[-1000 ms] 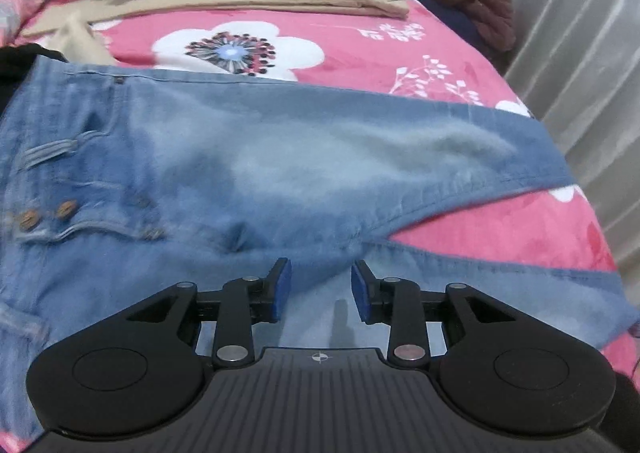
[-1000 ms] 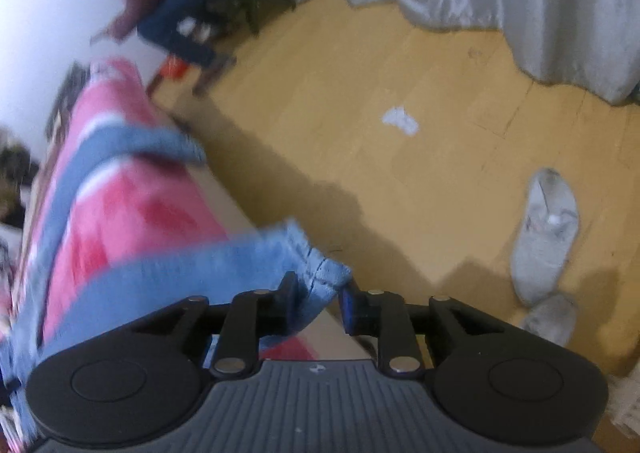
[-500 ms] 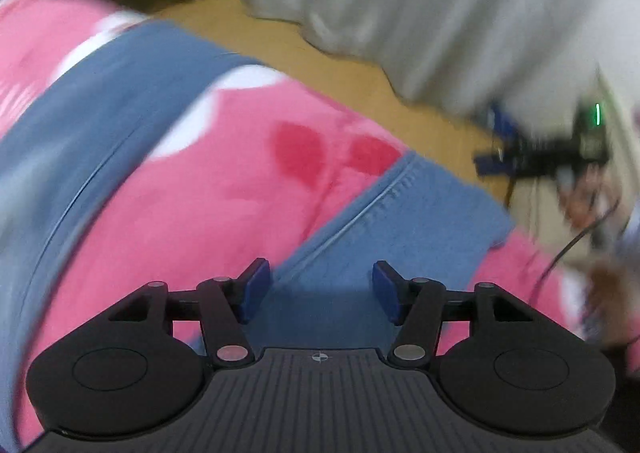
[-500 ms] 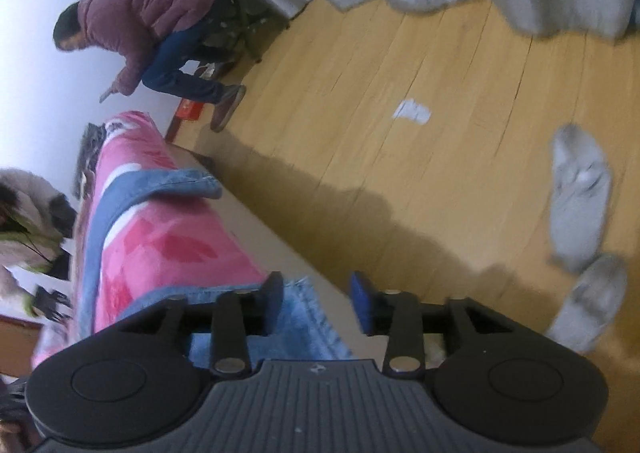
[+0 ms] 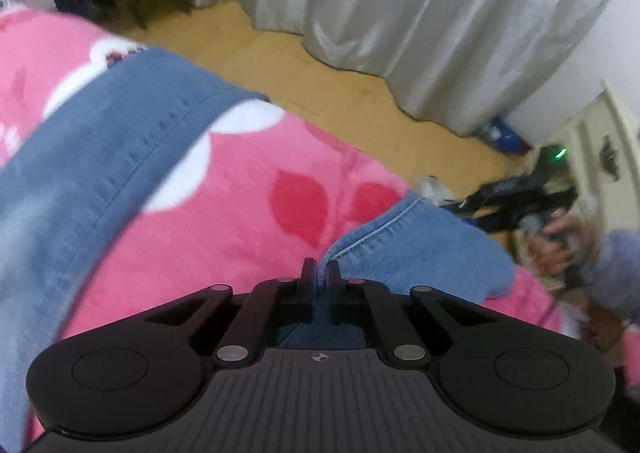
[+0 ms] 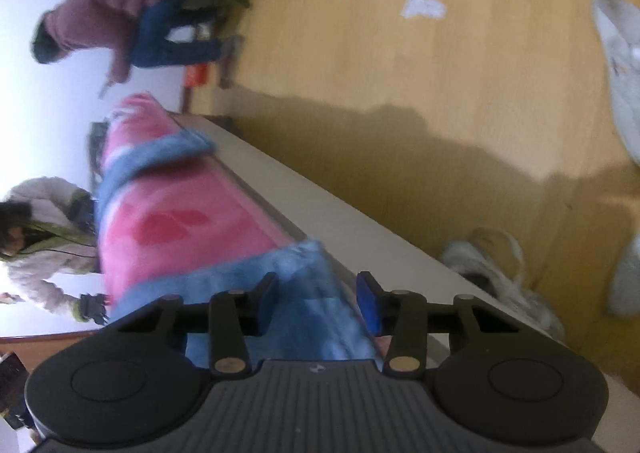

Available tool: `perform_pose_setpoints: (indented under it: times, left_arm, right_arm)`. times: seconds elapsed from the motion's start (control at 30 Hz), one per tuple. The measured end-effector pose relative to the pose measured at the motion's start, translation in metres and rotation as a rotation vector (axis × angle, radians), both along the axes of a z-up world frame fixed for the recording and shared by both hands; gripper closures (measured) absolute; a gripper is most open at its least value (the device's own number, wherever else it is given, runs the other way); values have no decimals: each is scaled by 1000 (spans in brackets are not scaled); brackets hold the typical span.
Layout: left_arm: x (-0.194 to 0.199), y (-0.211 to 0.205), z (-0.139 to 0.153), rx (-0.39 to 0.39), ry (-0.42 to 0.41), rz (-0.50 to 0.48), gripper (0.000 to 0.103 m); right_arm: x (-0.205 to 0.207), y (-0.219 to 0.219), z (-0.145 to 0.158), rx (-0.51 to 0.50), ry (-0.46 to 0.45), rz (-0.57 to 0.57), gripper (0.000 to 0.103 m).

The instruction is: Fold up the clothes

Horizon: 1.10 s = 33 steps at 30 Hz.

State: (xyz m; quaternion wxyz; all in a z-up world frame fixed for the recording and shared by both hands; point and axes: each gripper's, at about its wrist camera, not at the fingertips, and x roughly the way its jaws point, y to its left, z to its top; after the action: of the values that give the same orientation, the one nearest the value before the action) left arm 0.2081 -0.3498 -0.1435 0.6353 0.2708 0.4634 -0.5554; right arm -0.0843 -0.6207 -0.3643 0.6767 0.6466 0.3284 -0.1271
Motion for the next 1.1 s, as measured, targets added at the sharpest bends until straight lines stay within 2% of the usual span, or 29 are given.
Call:
perform_pose_setpoints:
  times: [0.07, 0.13, 0.23, 0.3, 0.37, 0.43, 0.5, 0.53, 0.57, 0.6, 0.67, 0.73, 0.83, 0.87, 0.93, 1.0, 1.07, 1.1]
  left_arm:
    - [1, 0, -5, -15, -30, 37, 101]
    - [12, 1, -9, -58, -9, 104, 101]
    - [16, 4, -8, -86, -39, 115, 100]
    - [15, 0, -11, -85, -117, 93, 99]
    - [11, -6, -23, -58, -205, 0, 90]
    - [13, -12, -39, -52, -230, -37, 85]
    - [27, -4, -32, -83, -144, 19, 81]
    - [38, 6, -25, -108, -80, 94, 71]
    - [48, 17, -17, -134, -20, 174, 67]
    - [55, 32, -7, -168, 7, 267, 66]
    - [53, 58, 14, -210, -16, 321, 66]
    - [31, 74, 32, -177, -44, 228, 66]
    - [-4, 75, 33, -107, 68, 157, 66]
    - [-18, 73, 32, -83, 94, 135, 66]
    - [-55, 60, 21, -34, -2, 47, 66]
    - [-89, 44, 0, 50, -154, -35, 66]
    - [-116, 36, -21, 127, -307, -100, 69]
    - [-126, 34, -28, 144, -388, -112, 76]
  right_arm:
    - [6, -11, 18, -89, -22, -10, 57]
    - [12, -20, 41, -209, -27, -5, 57]
    - [19, -27, 71, -323, -55, 46, 56]
    - [23, -27, 89, -387, -65, 99, 56]
    - [25, -17, 100, -435, -48, 161, 56]
    - [24, 0, 108, -435, -55, 225, 56]
    - [24, 20, 115, -423, -68, 295, 56]
    - [25, 33, 120, -421, -75, 337, 56]
    - [25, 48, 126, -447, -80, 385, 56]
    - [24, 63, 134, -497, -85, 438, 56]
    - [23, 93, 150, -596, -94, 543, 55]
    - [22, 121, 165, -737, -94, 640, 54]
    - [28, 153, 171, -955, -44, 765, 44]
    - [30, 160, 168, -1008, -34, 797, 44]
    - [37, 170, 159, -1071, -39, 850, 42]
    - [40, 172, 156, -1118, -56, 859, 42]
    - [42, 173, 161, -1167, -50, 834, 56]
    - [40, 175, 164, -1214, -30, 805, 75]
